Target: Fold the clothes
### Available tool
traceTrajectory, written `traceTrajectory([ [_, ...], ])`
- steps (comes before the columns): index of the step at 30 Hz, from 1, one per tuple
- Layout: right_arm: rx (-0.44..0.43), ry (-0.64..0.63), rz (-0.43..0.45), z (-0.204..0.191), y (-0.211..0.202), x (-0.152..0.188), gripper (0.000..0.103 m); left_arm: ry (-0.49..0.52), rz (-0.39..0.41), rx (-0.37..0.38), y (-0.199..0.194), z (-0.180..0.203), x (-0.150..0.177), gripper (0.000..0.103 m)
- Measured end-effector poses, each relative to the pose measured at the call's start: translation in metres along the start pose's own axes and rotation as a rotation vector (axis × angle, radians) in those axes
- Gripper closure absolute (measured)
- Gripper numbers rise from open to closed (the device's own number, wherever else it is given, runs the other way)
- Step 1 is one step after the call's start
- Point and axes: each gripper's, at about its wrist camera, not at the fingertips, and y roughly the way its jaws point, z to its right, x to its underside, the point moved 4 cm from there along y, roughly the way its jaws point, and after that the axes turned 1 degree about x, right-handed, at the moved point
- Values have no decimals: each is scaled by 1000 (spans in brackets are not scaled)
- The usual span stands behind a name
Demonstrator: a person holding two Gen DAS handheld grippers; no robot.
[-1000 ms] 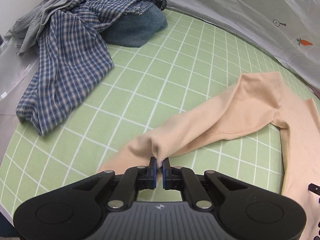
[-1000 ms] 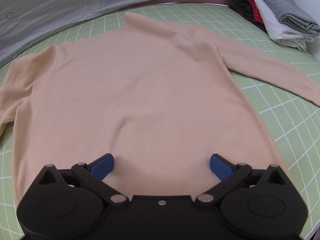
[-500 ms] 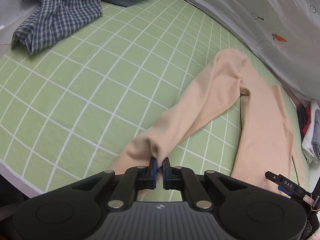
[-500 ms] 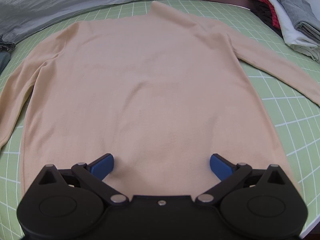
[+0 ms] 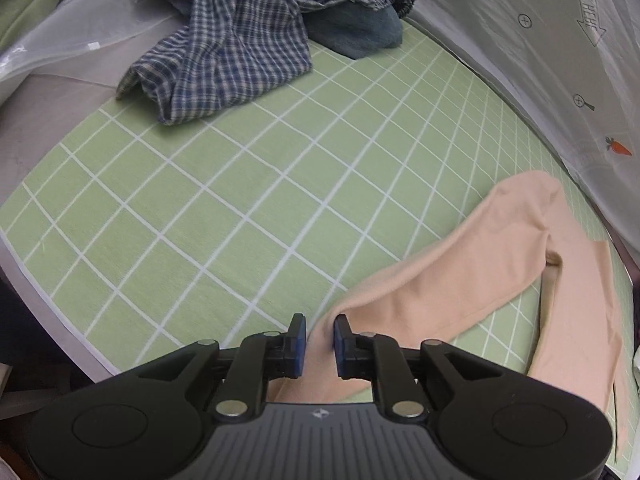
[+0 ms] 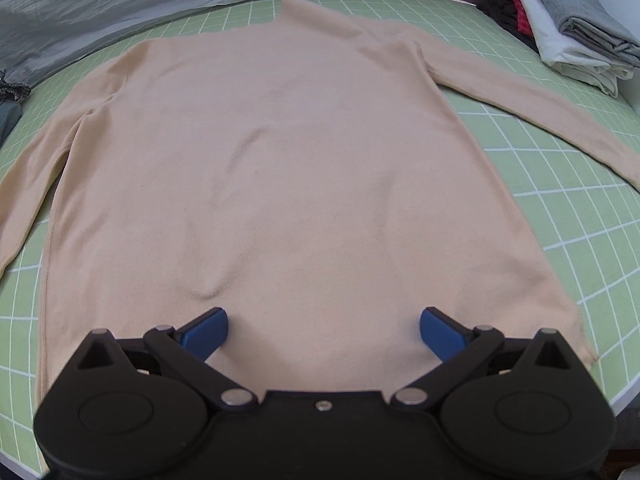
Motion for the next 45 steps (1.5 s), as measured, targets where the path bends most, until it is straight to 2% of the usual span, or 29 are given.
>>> traceTrajectory([
  [4, 10, 12, -2, -1, -2, 5, 0, 3, 8, -56, 3, -10, -7, 83],
  [7, 19, 26, -4, -2, -3, 8, 0, 57, -9, -76, 7, -11, -6, 69],
  [9, 26, 37, -5, -2, -4, 10, 0, 66, -27, -58, 11, -12, -2, 68],
  [10, 30, 43, -5, -3, -5, 11, 0, 67, -36, -46, 13, -14, -1, 71],
  [12, 36, 52, -6, -4, -6, 12, 0, 74, -46, -25, 14, -14, 1, 99],
  [15, 43, 63, -11, -6, -7, 14, 0, 75, -51, -4, 11, -18, 2, 98],
  [25, 39, 57, -20, -3, -6, 14, 0, -54, -89, 5, 6, -43, 7, 96],
  [28, 23, 37, -22, -1, -5, 13, 0, -57, -73, -24, 5, -39, 7, 90],
  [29, 18, 30, -23, 0, -5, 12, 0, -54, -60, -39, 4, -37, 6, 79],
  [30, 11, 22, -23, 0, -4, 12, 0, -51, -44, -59, 1, -34, 4, 72],
  [32, -12, 7, -17, 2, -4, 10, 0, -40, -12, -92, -3, -26, 1, 48],
  [36, -74, 8, 11, 12, -8, 6, 0, 5, 55, -119, -12, 0, -6, 40],
  [38, -78, 13, 35, 21, -11, 1, 0, 38, 75, -126, -13, 18, -6, 29],
  [40, -76, 29, 66, 35, -14, -7, 0, 73, 80, -124, -11, 39, -4, 23],
  [45, -59, 88, 127, 77, -17, -28, 0, 144, 54, -105, 6, 97, 12, 22],
])
